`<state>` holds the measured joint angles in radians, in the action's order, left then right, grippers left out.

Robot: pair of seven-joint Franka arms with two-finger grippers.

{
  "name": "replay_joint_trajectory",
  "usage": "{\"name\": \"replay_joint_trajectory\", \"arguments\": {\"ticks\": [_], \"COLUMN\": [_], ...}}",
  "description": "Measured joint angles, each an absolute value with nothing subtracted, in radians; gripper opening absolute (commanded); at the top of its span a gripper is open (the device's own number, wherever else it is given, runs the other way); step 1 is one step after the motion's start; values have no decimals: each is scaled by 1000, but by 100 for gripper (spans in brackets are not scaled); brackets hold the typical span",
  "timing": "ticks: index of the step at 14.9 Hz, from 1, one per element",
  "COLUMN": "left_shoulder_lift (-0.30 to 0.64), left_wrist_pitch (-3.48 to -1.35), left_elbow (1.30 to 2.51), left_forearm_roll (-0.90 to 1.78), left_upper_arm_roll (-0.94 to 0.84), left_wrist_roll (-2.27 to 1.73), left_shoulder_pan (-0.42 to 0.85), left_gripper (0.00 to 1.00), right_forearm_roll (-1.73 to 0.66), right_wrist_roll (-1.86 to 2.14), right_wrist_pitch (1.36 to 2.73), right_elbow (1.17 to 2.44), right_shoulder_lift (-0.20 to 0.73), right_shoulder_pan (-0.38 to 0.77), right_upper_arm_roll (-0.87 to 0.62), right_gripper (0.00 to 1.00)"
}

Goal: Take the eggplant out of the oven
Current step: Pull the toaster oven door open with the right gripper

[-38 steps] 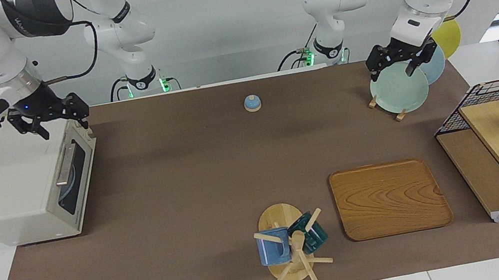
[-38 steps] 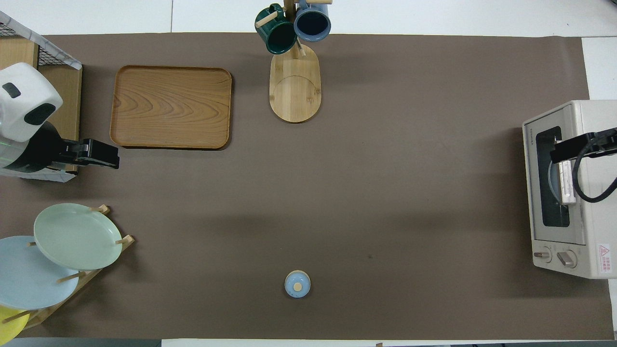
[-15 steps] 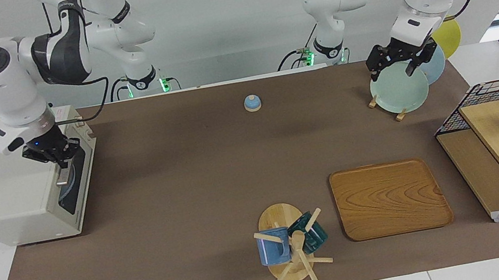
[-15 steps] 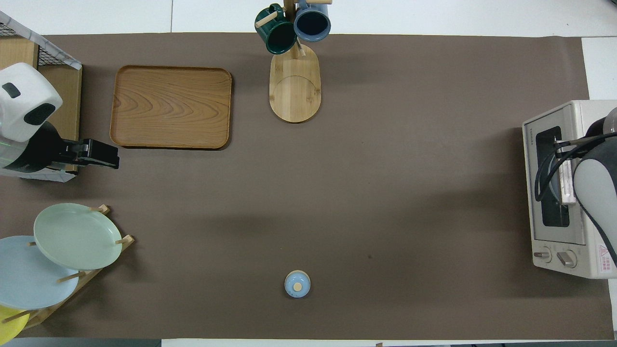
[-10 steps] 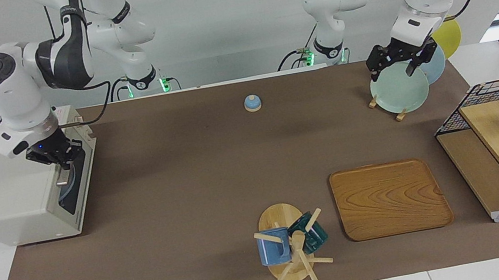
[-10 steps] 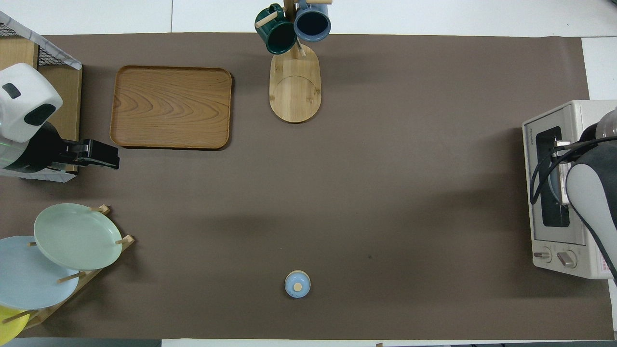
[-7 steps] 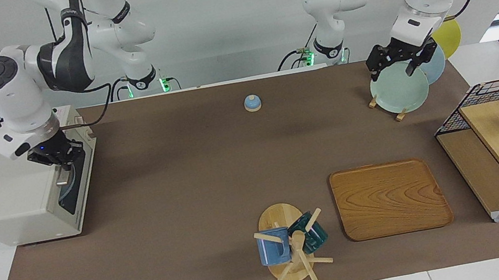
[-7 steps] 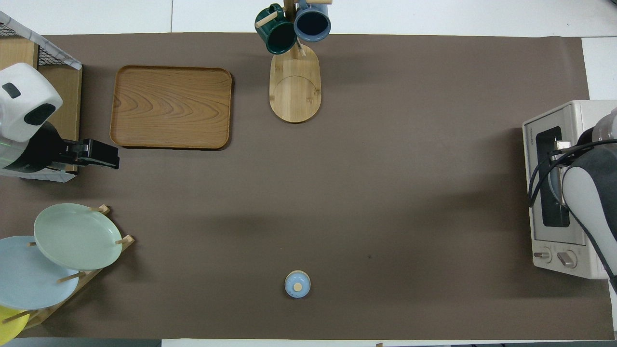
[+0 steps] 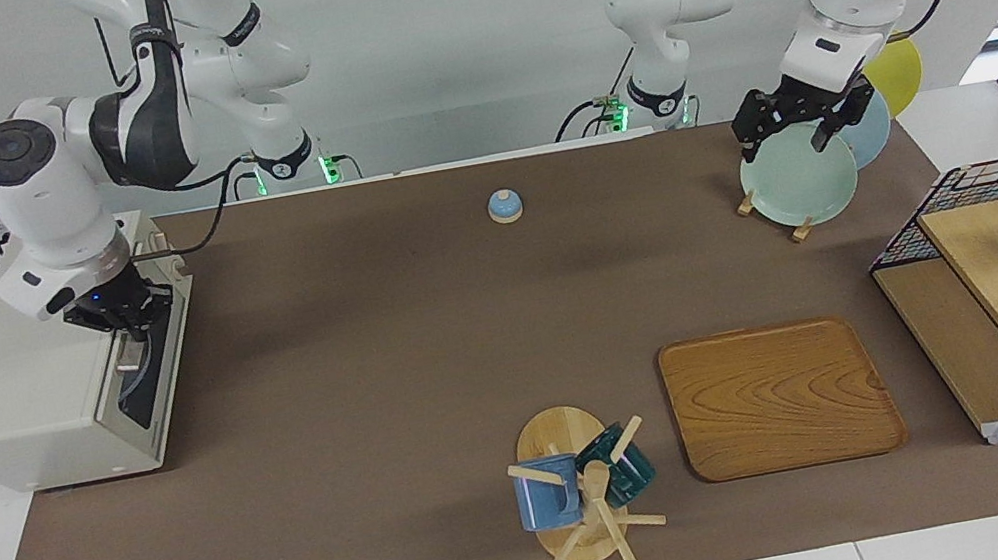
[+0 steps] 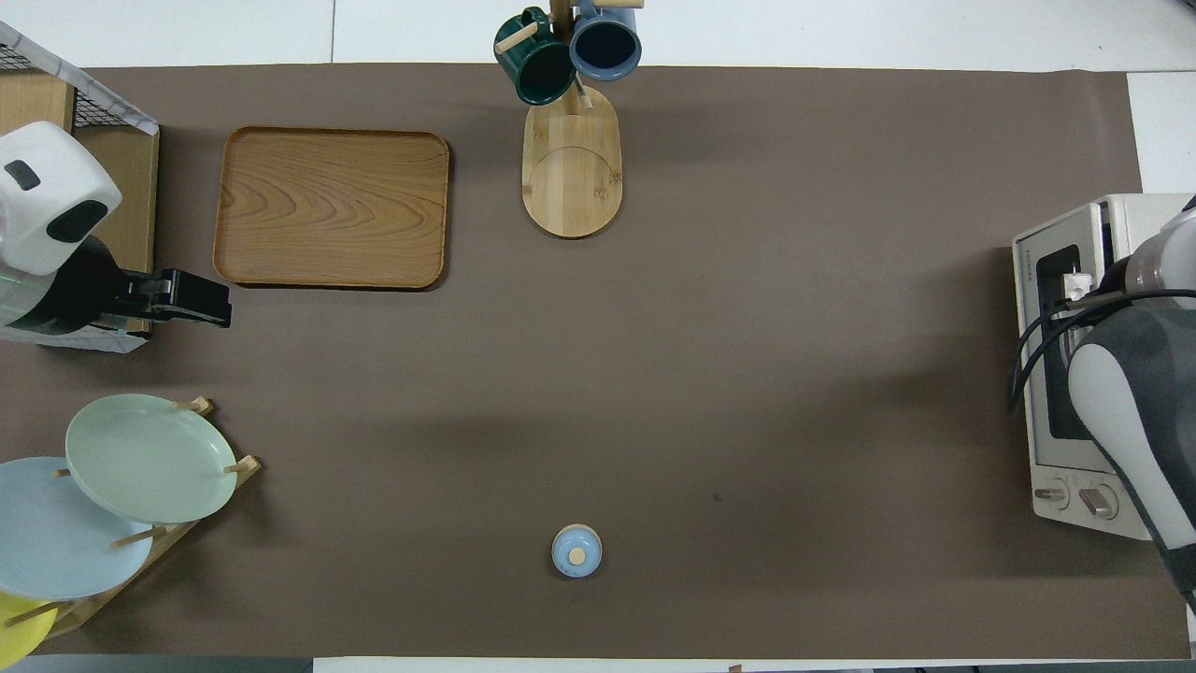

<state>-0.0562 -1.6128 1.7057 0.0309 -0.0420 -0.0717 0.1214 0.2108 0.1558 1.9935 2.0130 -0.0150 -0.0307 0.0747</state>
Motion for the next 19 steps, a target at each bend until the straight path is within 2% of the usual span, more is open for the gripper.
{"name": "replay_joint_trajectory", "arguments": {"ticks": [4,11,14,16,19], "left_shoulder_lift": [-56,-56,-56,-56,-56], "left_wrist_pitch": [-1613,-1613,-1613,-1613,-1613], "left_elbow": [1706,1706,1706,1706,1706], "left_forearm_roll": [31,31,31,31,31], "left_upper_arm_roll": [-42,-42,-42,-42,-42], "left_wrist_roll": [-72,-72,-72,-72,-72], "left_shoulder_pan": [121,121,121,121,121], "left_gripper": [100,100,100,100,100], "right_forearm_roll": [153,37,9,6,6], "right_wrist_roll": [66,62,58,52,45], "right_wrist_pitch": [2096,2251,2337,2368,2376], "right_elbow": [2091,2160,2179,2178,2172], "right_shoulder_lift": [4,75,148,190,205], "right_shoulder_pan": [54,61,61,61,61], "right_upper_arm_roll": [68,55,44,42,42], "right_gripper": [0,0,0,0,0]}}
